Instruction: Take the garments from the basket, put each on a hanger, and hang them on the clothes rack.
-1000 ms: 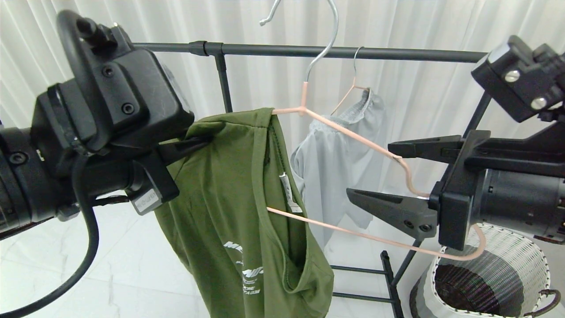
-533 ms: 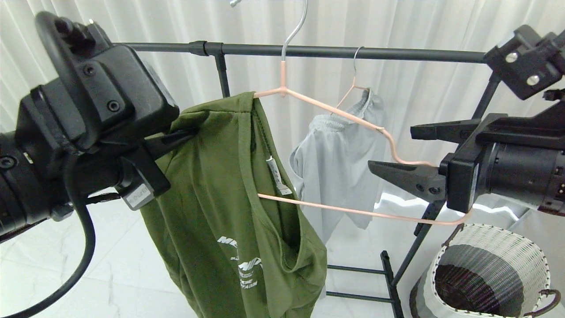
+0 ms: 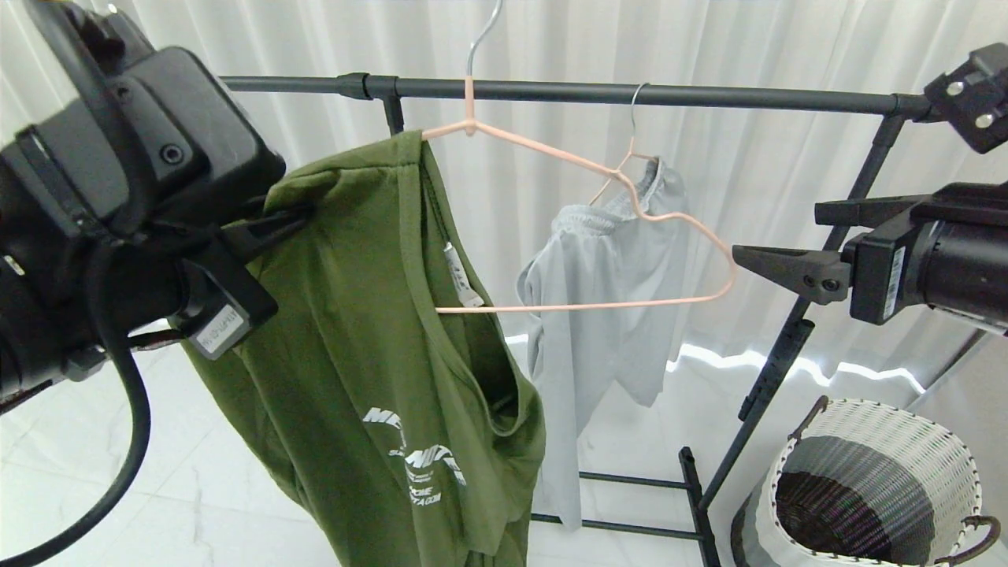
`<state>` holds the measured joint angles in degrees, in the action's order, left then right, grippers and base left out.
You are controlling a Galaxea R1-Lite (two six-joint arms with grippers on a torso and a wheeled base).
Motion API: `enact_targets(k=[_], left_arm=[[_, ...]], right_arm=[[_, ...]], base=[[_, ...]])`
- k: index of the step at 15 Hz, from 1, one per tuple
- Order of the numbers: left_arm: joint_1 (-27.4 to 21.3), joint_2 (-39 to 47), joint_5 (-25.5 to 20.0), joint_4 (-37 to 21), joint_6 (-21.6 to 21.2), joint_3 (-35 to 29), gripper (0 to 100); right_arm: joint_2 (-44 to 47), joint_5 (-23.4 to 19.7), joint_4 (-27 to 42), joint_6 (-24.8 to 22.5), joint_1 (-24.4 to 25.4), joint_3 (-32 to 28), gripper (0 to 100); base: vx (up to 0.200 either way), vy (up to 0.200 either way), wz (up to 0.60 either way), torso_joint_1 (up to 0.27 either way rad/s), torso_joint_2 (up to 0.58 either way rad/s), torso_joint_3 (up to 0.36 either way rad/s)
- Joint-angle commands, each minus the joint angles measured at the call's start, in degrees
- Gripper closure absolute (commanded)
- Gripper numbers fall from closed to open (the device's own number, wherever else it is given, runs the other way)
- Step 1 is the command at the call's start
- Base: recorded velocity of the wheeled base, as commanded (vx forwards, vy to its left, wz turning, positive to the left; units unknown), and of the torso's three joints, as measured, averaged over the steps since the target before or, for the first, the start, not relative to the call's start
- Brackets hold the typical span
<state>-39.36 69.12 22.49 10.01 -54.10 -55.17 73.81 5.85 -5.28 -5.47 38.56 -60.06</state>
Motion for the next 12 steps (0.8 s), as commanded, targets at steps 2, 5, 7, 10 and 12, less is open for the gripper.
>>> enact_targets(k=[2, 5, 7, 10, 12], left_arm=[[0.0, 1.6, 3.4, 4.7, -0.2, 0.5, 100], [0.0, 2.9, 7.0, 10.7, -0.5, 2.1, 100], [0.0, 3.3, 7.4, 11.6, -0.4, 2.0, 100], [0.0, 3.2, 7.4, 11.9, 0.0, 1.6, 100], [-0.1, 3.2, 7.4, 13.2, 0.0, 1.6, 100]], right_arm=[[-0.9, 0.0, -0.1, 0.0, 0.0, 0.6, 0], [-0.9, -0.1, 0.0, 0.0, 0.4, 0.7, 0], [-1.0, -0.1, -0.1, 0.8, 4.8, 2.2, 0], [0.3, 1.9, -0.2, 7.8, 12.7, 5.2, 0], [2.9, 5.2, -0.6, 12.2, 16.5, 4.7, 0]], base=[[0.000, 0.000, 0.00, 0.000, 0.00, 0.000], [0.000, 0.000, 0.00, 0.000, 0.00, 0.000], [0.000, 0.000, 0.00, 0.000, 0.00, 0.000], [0.000, 0.000, 0.00, 0.000, 0.00, 0.000], [0.000, 0.000, 0.00, 0.000, 0.00, 0.000]])
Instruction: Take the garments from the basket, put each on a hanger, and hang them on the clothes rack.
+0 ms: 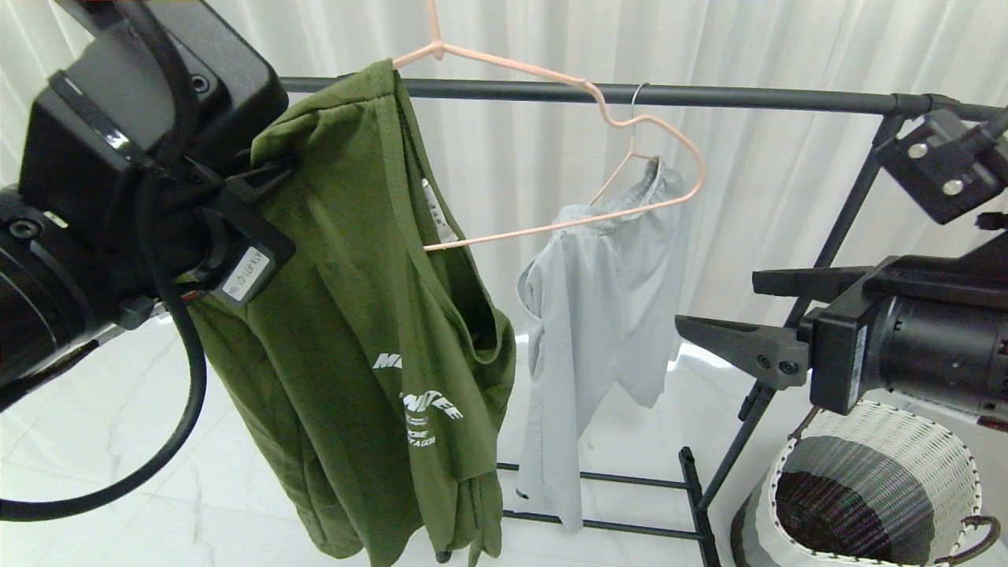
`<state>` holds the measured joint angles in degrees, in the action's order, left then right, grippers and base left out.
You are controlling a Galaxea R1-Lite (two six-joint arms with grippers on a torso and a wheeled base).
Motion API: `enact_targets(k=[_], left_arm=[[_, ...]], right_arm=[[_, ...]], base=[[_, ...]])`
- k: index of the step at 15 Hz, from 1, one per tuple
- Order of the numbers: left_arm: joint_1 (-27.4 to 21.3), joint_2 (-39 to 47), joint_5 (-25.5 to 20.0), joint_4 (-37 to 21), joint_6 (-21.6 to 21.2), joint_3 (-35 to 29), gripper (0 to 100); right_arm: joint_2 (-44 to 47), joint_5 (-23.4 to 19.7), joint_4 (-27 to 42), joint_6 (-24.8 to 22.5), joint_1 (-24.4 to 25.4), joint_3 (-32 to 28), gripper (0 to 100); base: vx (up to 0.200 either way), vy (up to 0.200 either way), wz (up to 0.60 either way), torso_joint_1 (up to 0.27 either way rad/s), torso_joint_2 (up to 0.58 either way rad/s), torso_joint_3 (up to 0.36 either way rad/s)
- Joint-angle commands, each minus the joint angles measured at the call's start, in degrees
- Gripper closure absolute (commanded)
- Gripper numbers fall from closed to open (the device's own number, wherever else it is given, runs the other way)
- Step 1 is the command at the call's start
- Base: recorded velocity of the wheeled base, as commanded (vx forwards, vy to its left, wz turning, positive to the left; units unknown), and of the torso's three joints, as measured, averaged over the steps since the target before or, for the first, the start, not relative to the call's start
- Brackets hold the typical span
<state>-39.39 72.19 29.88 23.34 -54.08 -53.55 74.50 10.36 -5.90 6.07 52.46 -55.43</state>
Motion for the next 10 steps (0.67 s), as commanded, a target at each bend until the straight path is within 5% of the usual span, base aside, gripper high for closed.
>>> enact_targets(k=[1, 5, 10], left_arm=[[-0.1, 0.3, 0.0, 1.0, -0.1, -0.1, 100], [-1.0, 0.6, -0.2, 1.5, 2.1, -0.1, 100], [-2.5, 0.9, -0.4, 1.6, 3.9, -0.4, 100]], right_arm=[[5.8, 3.3, -3.9, 5.3, 5.6, -0.4, 0], [14.5, 7.0, -9.4, 10.5, 8.5, -4.2, 0], [20.3, 10.3, -10.4, 11.6, 9.9, -8.1, 0]], base=[[0.000, 0.000, 0.00, 0.000, 0.00, 0.000], [0.000, 0.000, 0.00, 0.000, 0.00, 0.000], [0.000, 0.000, 0.00, 0.000, 0.00, 0.000]])
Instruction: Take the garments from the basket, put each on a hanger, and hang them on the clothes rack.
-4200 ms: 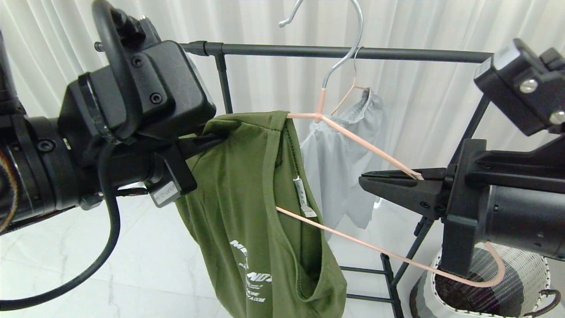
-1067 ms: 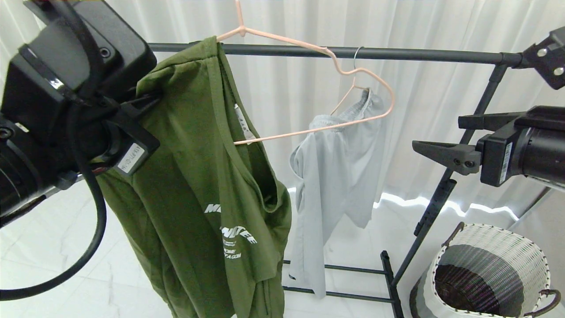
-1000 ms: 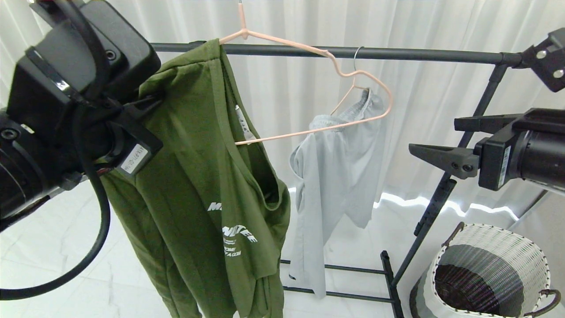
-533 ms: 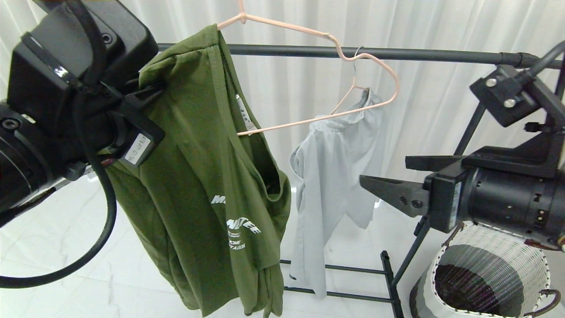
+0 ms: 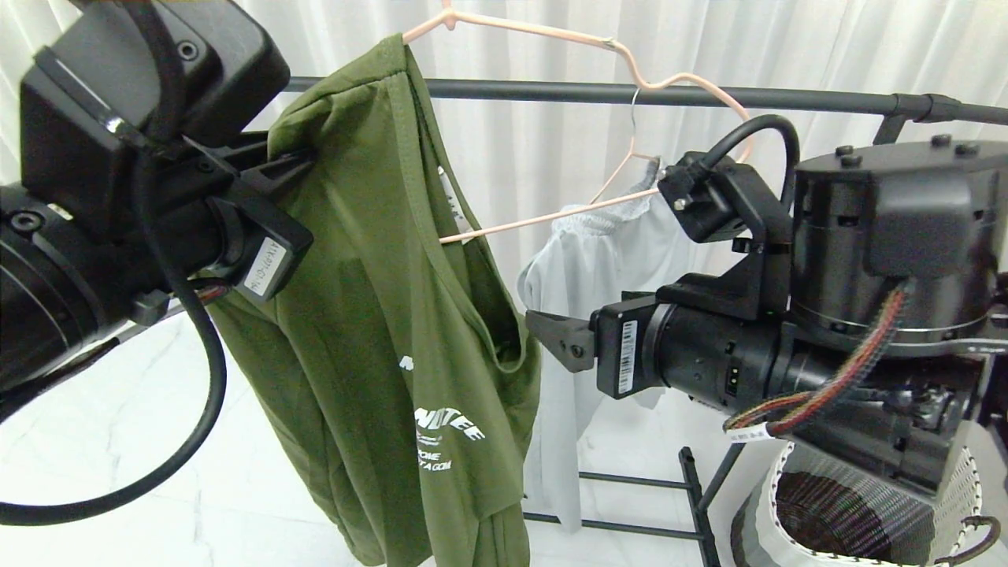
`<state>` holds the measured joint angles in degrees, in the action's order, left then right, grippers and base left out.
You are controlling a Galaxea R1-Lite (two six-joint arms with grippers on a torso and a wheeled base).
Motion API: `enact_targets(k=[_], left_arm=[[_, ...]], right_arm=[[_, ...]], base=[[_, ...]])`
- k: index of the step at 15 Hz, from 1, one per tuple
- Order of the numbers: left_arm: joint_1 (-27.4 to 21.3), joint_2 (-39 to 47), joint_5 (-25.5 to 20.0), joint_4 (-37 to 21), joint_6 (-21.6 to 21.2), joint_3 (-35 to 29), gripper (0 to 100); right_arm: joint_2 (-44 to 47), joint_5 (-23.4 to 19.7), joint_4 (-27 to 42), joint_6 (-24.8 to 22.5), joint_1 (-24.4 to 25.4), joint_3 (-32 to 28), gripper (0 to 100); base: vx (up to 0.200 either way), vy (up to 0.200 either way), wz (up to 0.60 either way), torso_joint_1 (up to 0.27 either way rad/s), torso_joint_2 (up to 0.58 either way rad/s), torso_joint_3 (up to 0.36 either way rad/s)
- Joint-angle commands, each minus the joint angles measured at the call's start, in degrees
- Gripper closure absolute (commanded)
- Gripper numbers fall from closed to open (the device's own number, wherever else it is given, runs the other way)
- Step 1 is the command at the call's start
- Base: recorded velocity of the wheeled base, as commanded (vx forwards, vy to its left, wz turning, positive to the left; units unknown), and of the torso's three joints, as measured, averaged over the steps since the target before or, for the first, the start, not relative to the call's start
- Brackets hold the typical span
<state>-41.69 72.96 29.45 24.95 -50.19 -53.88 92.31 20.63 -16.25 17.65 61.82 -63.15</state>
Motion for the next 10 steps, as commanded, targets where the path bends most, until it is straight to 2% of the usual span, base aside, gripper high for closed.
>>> enact_targets(k=[1, 10], left_arm=[[-0.2, 0.2, 0.0, 0.0, 0.1, -0.1, 100], [-1.6, 0.1, 0.0, 0.0, -0.1, -0.8, 100]], right_arm=[[2.9, 0.1, -0.4, 0.0, 0.6, -0.4, 0], [6.7, 4.1, -1.9, 0.1, 0.1, -0.1, 0]], base=[[0.000, 0.000, 0.00, 0.000, 0.00, 0.000], [0.000, 0.000, 0.00, 0.000, 0.00, 0.000]])
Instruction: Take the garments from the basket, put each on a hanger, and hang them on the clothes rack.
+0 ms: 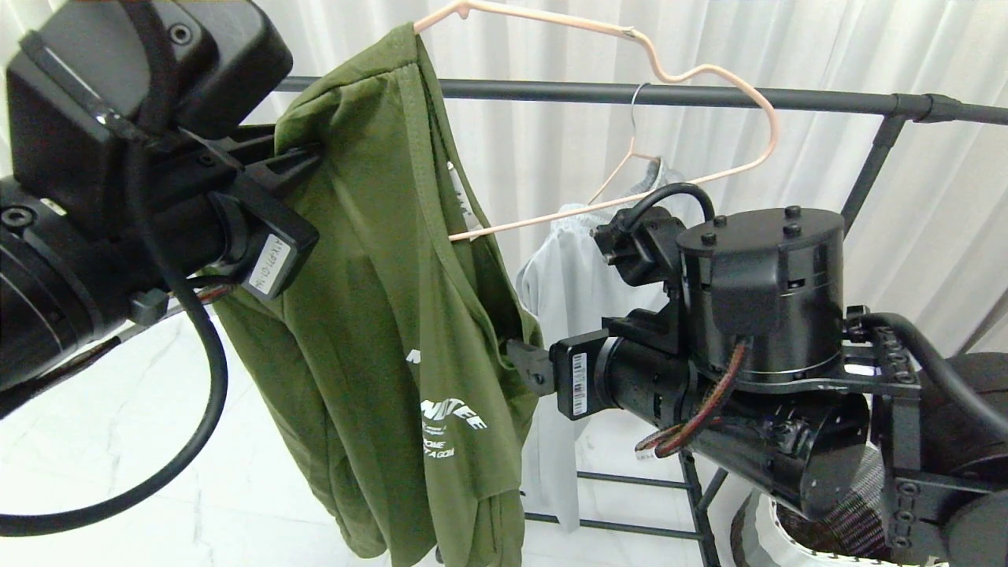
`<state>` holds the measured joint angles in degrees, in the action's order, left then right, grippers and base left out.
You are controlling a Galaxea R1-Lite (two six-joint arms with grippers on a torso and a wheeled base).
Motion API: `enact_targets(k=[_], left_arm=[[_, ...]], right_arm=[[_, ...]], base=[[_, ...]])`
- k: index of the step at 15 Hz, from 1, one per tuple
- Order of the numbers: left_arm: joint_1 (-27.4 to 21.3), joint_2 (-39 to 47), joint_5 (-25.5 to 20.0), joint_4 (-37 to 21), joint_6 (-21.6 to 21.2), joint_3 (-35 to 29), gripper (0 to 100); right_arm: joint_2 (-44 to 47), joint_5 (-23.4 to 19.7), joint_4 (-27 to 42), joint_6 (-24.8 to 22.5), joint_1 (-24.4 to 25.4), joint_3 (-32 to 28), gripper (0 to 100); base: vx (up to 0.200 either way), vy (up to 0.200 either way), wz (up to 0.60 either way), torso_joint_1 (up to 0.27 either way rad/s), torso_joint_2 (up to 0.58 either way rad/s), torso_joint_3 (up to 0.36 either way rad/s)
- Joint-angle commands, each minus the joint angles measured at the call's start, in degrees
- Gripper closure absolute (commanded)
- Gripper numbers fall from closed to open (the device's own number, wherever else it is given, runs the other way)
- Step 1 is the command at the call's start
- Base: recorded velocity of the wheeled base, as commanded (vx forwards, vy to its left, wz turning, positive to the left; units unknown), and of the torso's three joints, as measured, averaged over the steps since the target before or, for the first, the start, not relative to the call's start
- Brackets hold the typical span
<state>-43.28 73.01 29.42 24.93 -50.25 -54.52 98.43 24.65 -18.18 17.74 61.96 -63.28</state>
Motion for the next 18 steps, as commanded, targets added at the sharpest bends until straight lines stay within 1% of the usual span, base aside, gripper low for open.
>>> enact_targets(k=[1, 4, 8, 9, 11, 12, 14, 16, 18], left_arm=[[-0.7, -0.1, 0.0, 0.0, 0.0, -0.2, 100], [-0.9, -0.1, 0.0, 0.0, 0.0, -0.2, 100], [-1.8, 0.0, 0.0, 0.0, 0.0, -0.2, 100], [-1.8, -0.1, 0.0, 0.0, 0.0, -0.2, 100], [-1.8, -0.1, 0.0, 0.0, 0.0, -0.2, 100], [-1.7, -0.1, 0.1, 0.0, -0.1, 0.3, 100], [-1.6, -0.1, 0.3, 0.0, -0.2, 0.8, 100], [-1.5, -0.2, 0.3, 0.0, -0.3, 2.3, 100], [-1.5, -0.9, 0.4, 0.1, -0.2, 4.6, 100]], right_arm=[[1.2, 0.0, -0.2, 0.0, -0.6, -0.2, 0], [1.8, 0.9, -1.1, 0.0, -0.8, -0.2, 0], [1.8, 1.0, -1.2, 0.0, -1.1, 0.2, 0], [1.8, 1.1, -1.2, 0.0, -1.1, 0.2, 100], [1.8, 1.2, -1.2, -0.1, -1.2, 0.2, 100], [1.8, 3.2, -1.2, -0.1, -1.6, 0.6, 100], [0.4, 5.1, -1.2, -0.1, -2.2, 2.8, 100], [-1.5, 5.7, -1.2, -0.1, -3.7, 4.6, 100], [-5.6, 5.8, -1.3, -0.3, -7.8, 8.3, 100]], base=[[0.000, 0.000, 0.00, 0.000, 0.00, 0.000], [0.000, 0.000, 0.00, 0.000, 0.00, 0.000], [0.000, 0.000, 0.00, 0.000, 0.00, 0.000], [0.000, 0.000, 0.00, 0.000, 0.00, 0.000], [0.000, 0.000, 0.00, 0.000, 0.00, 0.000], [0.000, 0.000, 0.00, 0.000, 0.00, 0.000], [0.000, 0.000, 0.00, 0.000, 0.00, 0.000], [0.000, 0.000, 0.00, 0.000, 0.00, 0.000], [0.000, 0.000, 0.00, 0.000, 0.00, 0.000]])
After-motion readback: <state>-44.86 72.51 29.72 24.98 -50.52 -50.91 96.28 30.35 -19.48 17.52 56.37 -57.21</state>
